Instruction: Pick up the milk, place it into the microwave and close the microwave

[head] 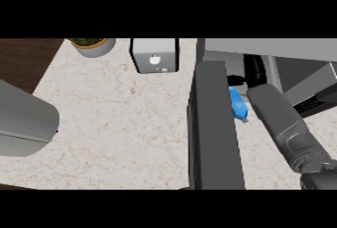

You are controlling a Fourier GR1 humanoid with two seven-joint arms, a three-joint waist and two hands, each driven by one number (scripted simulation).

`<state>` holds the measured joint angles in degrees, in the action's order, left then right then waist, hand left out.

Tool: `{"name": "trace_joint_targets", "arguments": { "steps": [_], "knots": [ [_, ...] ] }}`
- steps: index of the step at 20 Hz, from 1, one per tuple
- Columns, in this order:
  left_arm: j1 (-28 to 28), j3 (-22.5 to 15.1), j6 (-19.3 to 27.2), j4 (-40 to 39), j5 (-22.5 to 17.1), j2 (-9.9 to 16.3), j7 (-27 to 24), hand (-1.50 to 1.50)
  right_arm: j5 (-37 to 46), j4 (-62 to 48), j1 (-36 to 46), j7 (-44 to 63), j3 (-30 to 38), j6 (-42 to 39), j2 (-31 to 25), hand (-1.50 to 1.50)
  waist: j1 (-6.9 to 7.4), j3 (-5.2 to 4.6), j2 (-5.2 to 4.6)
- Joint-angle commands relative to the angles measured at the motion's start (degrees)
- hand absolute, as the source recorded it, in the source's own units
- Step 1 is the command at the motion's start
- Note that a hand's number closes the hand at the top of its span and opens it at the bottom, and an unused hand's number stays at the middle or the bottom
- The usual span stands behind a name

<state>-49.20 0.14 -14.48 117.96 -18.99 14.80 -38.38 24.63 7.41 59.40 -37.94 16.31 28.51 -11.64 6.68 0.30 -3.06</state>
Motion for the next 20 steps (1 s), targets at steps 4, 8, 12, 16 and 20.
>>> {"name": "trace_joint_targets", "arguments": {
  "steps": [4, 8, 12, 16, 20],
  "knots": [
    [1.72, -4.56, 0.57, -1.27, 4.48, -2.12, -0.32, -1.5, -3.12, 0.12, 0.7, -3.5, 2.84, -7.45, 0.73, -1.5, -0.8, -0.03, 0.57],
    [1.47, -6.37, 1.16, 0.74, 4.52, -2.63, 2.57, -1.5, -4.35, 0.28, -1.71, -7.65, 3.81, -12.1, 0.45, -1.5, -2.53, -0.07, 1.3],
    [-0.63, -10.25, 0.61, 2.25, 8.13, -3.47, 1.4, -1.5, -5.79, 0.08, -4.27, -10.75, 4.94, -16.56, 0.56, -1.5, -2.84, -0.1, 1.79],
    [3.51, -8.72, 1.65, 4.43, 6.99, -2.5, 6.02, -1.5, -6.87, 0.5, -7.47, -13.9, 5.43, -22.53, -0.65, -1.5, -4.55, -0.16, 2.2],
    [5.78, -14.62, 4.26, 2.88, 13.36, -5.61, 7.47, -1.5, -6.71, 1.01, -10.33, -15.62, 4.53, -20.39, 4.64, -1.5, -5.19, -0.2, 2.48]
  ]
}}
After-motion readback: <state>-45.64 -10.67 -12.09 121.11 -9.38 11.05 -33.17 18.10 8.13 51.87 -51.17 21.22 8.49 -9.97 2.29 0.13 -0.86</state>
